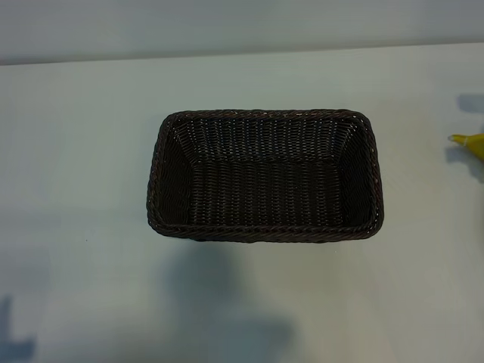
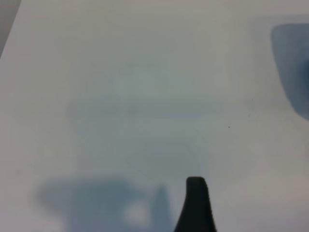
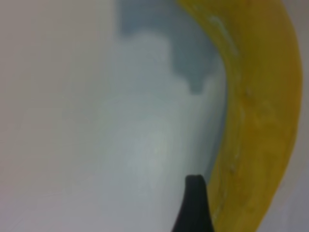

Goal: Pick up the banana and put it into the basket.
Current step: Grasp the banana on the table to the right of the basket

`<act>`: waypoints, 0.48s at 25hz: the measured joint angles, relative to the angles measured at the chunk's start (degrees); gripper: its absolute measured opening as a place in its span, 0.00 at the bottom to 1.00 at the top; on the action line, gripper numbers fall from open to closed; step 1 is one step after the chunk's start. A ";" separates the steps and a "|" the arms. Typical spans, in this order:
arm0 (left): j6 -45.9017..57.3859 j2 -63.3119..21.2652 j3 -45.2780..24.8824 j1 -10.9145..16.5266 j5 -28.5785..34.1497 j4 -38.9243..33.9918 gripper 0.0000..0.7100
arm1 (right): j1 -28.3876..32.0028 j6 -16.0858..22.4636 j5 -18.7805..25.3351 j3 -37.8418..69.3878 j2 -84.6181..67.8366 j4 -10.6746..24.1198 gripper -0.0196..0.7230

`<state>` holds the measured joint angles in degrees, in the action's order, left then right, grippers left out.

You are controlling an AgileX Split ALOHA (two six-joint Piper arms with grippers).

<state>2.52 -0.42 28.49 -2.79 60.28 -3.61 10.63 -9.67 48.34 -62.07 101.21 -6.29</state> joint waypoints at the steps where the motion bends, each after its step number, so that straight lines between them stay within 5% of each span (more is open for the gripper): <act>1: 0.00 0.00 0.00 0.00 0.00 -0.04 0.83 | 0.00 0.00 -0.33 -0.07 0.63 0.00 0.81; 12: 0.00 0.00 0.00 0.00 0.00 -0.04 0.83 | 0.00 0.00 -3.30 -0.07 7.22 -0.12 0.81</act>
<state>2.52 -0.42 28.49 -2.79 60.28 -3.65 10.63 -9.67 45.03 -62.14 108.43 -6.40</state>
